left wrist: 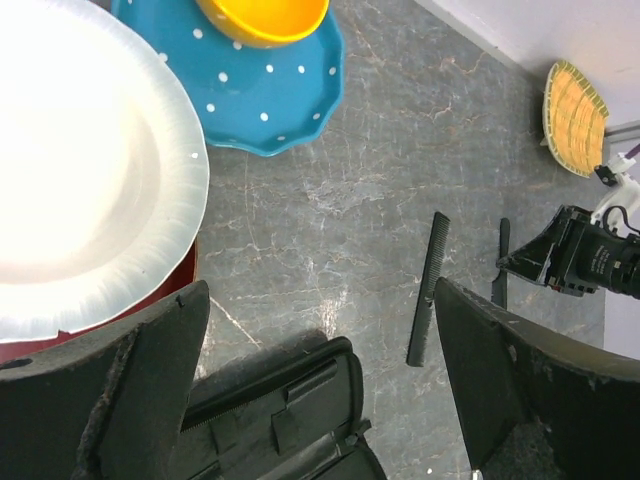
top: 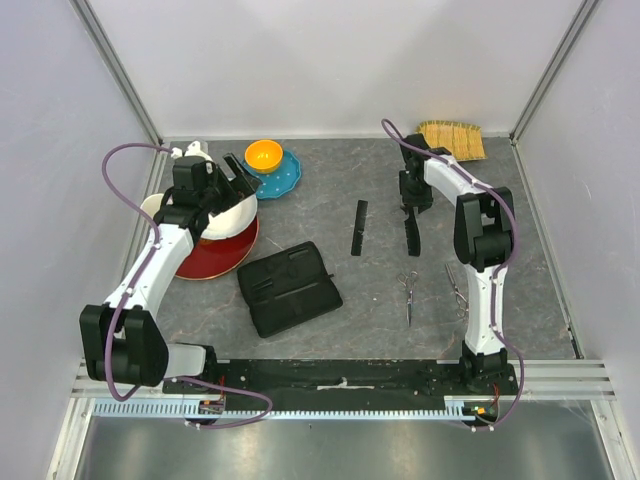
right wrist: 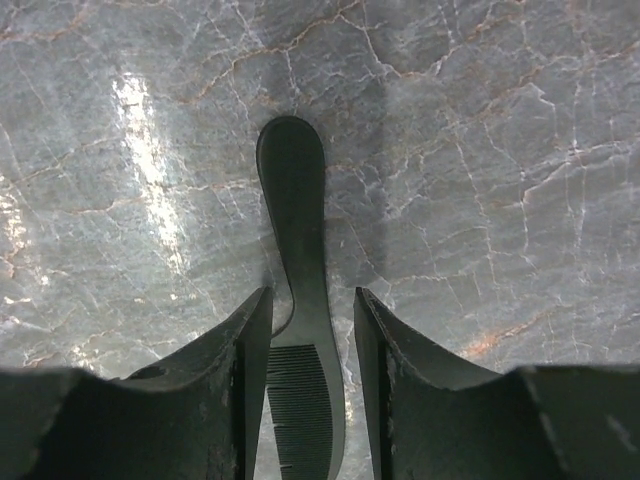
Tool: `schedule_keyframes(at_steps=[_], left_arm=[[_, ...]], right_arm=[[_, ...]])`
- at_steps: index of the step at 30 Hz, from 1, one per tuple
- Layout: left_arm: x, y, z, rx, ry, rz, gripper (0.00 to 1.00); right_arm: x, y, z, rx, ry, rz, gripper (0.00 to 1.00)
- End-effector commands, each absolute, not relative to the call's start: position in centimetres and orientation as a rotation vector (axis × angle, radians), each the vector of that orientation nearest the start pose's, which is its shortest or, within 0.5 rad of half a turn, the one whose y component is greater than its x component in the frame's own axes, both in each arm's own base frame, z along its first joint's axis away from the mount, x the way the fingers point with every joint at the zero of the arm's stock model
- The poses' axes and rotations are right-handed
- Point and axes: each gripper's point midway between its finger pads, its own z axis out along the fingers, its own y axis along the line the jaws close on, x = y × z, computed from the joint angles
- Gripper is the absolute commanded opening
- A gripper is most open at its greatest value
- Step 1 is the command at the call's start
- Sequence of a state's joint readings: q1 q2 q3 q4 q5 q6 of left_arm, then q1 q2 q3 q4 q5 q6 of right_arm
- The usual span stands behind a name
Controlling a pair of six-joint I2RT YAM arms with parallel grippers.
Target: Sort the hair-cutting tools
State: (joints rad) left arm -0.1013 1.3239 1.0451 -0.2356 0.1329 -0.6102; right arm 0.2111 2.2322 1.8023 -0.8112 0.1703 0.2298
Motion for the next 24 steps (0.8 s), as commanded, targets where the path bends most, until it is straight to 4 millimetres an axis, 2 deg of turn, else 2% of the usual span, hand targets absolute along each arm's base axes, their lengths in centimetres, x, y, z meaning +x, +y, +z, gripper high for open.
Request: schedule_keyframes(at_steps=[1, 8, 12, 15, 19, 24], left_arm=[[40.9, -8.6, 23.4, -0.33, 1.985, -0.543, 1.0], [41.3, -8.8, 23.6, -0.284, 1.97, -0.539, 1.0], [41.6, -9.1, 23.7, -0.272, 1.965, -0.558, 1.0], [41.8, -9.6, 23.7, -0.252, 1.963, -0.585, 1.0], [42.0, -10.0, 23.8, -0.238, 1.958, -0.612, 1.0], [42.1, -10.3, 23.6, -0.233, 1.962, -0.626, 1.0]], right_arm=[[47.4, 7.8, 2.6, 0.062, 2.779, -0.139, 0.45], [45.7, 7.3, 1.0, 0.068, 2.853, -0.175, 0.3], [44.7, 7.3, 0.7, 0.076, 2.885, -0.17, 0.25], [43.9, 7.4, 0.3, 0.092, 2.911, -0.138, 0.27], [43.2, 7.3, -0.4, 0.113, 2.939, -0.119, 0.36], [43.1, 7.3, -0.8, 0.12, 2.952, -0.103, 0.37]])
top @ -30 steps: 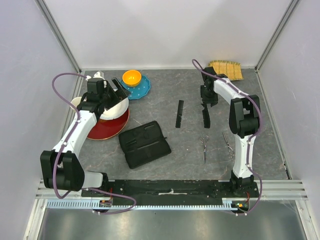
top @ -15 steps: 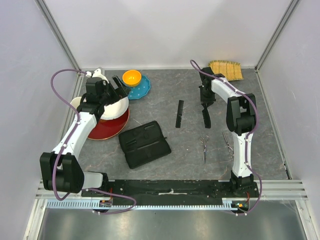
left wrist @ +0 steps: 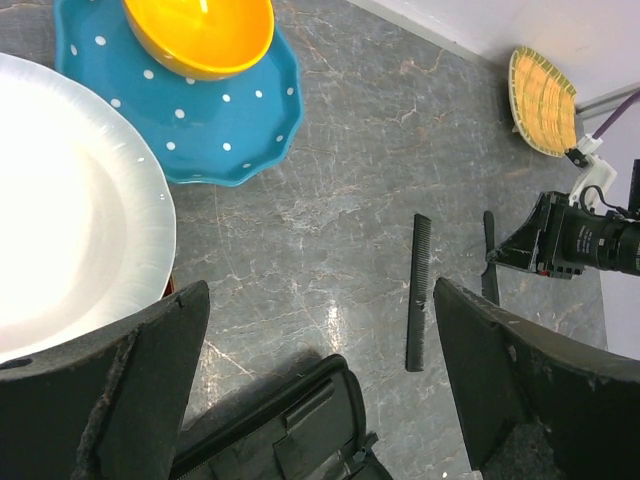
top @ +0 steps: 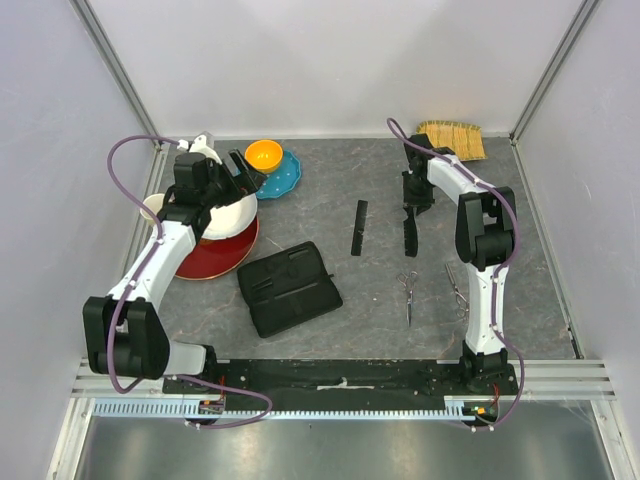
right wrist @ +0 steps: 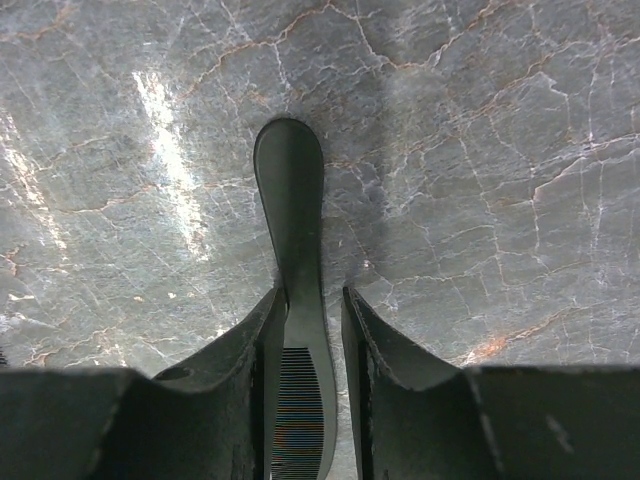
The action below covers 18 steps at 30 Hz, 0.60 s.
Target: Sort the hair-cutting tools
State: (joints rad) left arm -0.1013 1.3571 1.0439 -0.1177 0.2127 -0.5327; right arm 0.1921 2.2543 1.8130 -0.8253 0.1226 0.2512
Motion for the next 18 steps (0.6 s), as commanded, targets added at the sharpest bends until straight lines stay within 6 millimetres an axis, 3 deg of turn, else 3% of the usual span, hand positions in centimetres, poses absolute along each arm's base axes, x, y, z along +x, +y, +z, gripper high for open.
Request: schedule_keyframes(at_steps=[1, 10, 18], left_arm=[[42.1, -10.3, 23.6, -0.235, 1.963, -0.627, 1.0], [41.9, -10.9, 23.2, -0.212, 1.976, -0.661, 1.0], [41.6, -14.8, 23.4, -0.053, 1.982, -0.802, 1.0]], right_arm=[[43.1, 7.3, -0.9, 0.117, 2.958, -0.098, 0.36], [42.1, 7.2, -1.8, 0.099, 2.998, -0.116, 0.24], [42.6, 8.0, -0.8, 0.102, 2.957, -0.082, 0.17]])
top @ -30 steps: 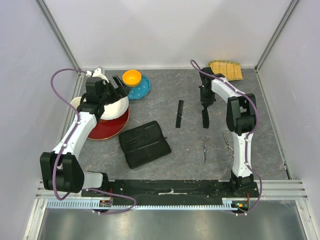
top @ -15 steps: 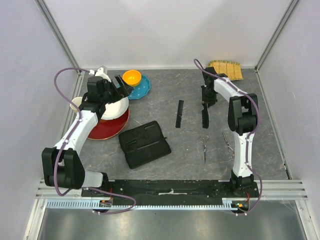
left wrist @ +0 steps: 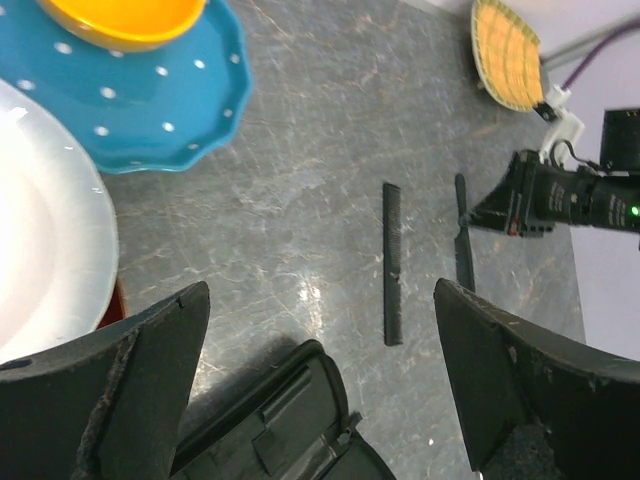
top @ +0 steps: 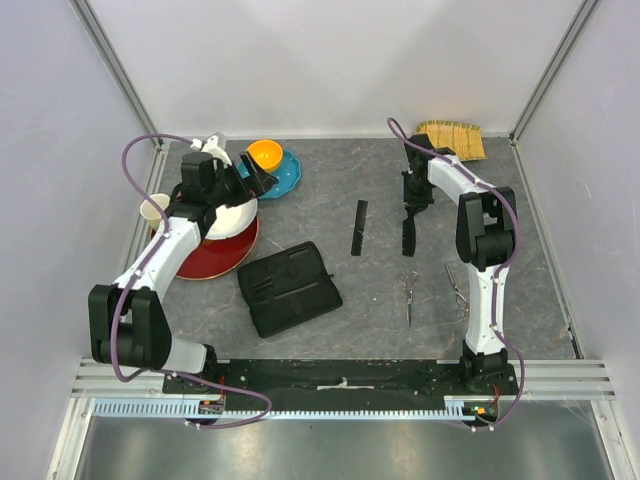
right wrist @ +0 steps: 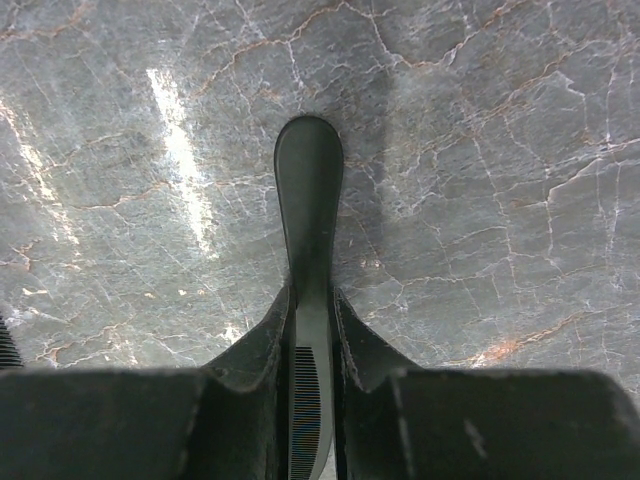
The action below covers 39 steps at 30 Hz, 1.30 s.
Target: Sort the hair-cutting tools
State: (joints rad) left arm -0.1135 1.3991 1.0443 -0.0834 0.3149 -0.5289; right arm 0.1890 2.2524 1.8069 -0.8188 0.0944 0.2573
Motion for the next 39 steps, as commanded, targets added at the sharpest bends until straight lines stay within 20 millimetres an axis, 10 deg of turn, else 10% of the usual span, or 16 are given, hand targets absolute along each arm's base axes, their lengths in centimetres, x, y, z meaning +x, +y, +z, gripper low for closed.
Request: schedule_keyframes(at_steps=[1, 20, 29, 39], left_arm=[[41.4, -15.6, 23.0, -0.032, 1.99, -0.824, 1.0], [39.0, -28.9, 20.2, 0.319, 2.051, -1.23, 0.97], [38.6, -31.6, 17.5, 0.355, 2.111, -1.342, 0.95], [38.5, -32.3, 16.0, 0.36, 2.142, -1.349, 0.95]], right_arm=[[42.7, 8.2, -0.6, 0.109, 2.95, -0.067, 0.16], [42.8, 11.2, 4.7, 0.113, 2.85, 0.197, 0.17], [43.0, 12.4, 6.5, 0.125, 2.803, 0.28, 0.17], [42.1, 10.1, 4.3, 0.135, 2.866, 0.048, 0.4]])
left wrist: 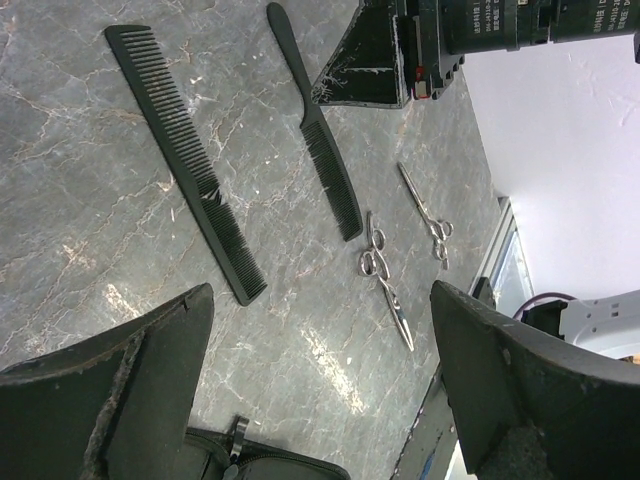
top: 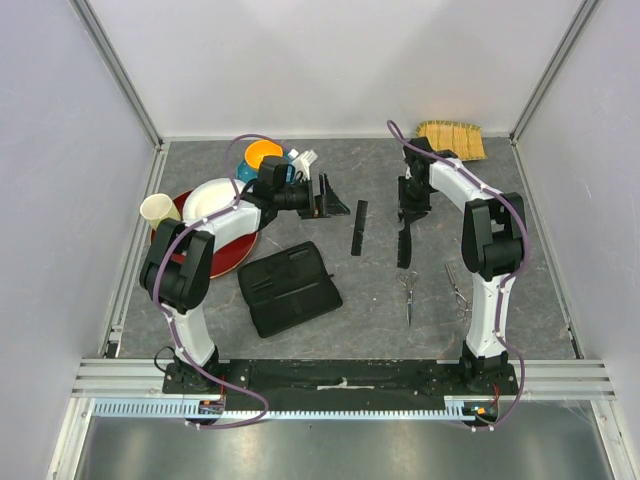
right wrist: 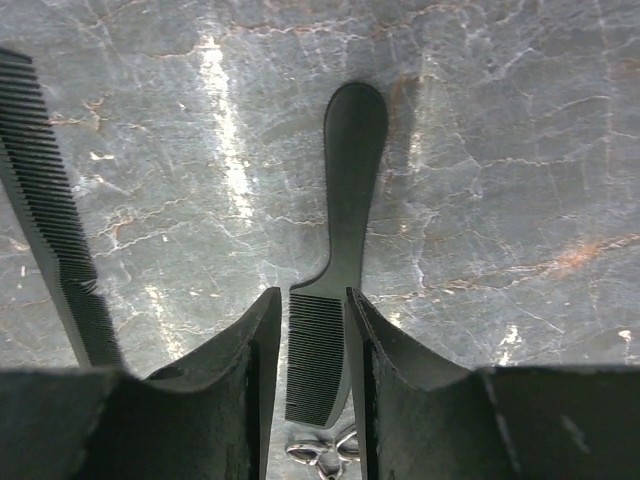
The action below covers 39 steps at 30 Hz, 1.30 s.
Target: Sort the hair-cutting tools
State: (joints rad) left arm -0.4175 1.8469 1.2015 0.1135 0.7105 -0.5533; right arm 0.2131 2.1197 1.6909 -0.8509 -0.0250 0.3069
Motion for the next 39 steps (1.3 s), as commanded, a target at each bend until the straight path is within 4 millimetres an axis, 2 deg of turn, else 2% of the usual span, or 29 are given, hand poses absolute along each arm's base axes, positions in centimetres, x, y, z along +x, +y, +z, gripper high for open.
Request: schedule_keyframes(at_steps=[1, 9, 13, 17, 21, 25, 30, 35, 39], left_arm=[[38.4, -32.4, 16.1, 0.366, 2.139, -1.352, 0.95], [38.1, -33.3, 15.7, 0.398, 2.143, -1.37, 0.95], [38.2, -33.3, 15.5, 0.4, 2.144, -1.366, 0.95], [38.5, -33.3, 15.3, 0.396, 2.143, -1.342, 0.94], [38.8, -33.4, 15.2, 0.402, 2.141, -1.336, 0.94], [38.9, -33.6, 15.0, 0.408, 2.143, -1.347, 0.94], [38.9, -33.7, 14.7, 0.415, 2.145, -1.349, 0.94], [39.0, -33.8, 14.6, 0.425, 2.144, -1.354, 0.94], [39.0, -33.9, 14.2, 0.426, 2.151, -1.361, 0.94]], right_arm=[[42.1, 10.0, 3.9, 0.139, 2.872, 0.039, 0.4], [42.4, 9.8, 2.2, 0.142, 2.903, -0.001, 0.4], [41.9, 9.7, 0.8, 0.141, 2.942, -0.01, 0.4], [41.6, 9.6, 0.1, 0.126, 2.966, -0.032, 0.33], [41.5, 8.9, -0.4, 0.124, 2.986, -0.086, 0.31], [41.9, 9.1, -0.6, 0.118, 2.989, -0.104, 0.27], [41.6, 9.4, -1.3, 0.09, 3.01, -0.127, 0.18], [42.0, 9.9, -0.9, 0.084, 2.993, -0.115, 0.09], [43.1, 10.6, 0.5, 0.099, 2.944, -0.07, 0.06]])
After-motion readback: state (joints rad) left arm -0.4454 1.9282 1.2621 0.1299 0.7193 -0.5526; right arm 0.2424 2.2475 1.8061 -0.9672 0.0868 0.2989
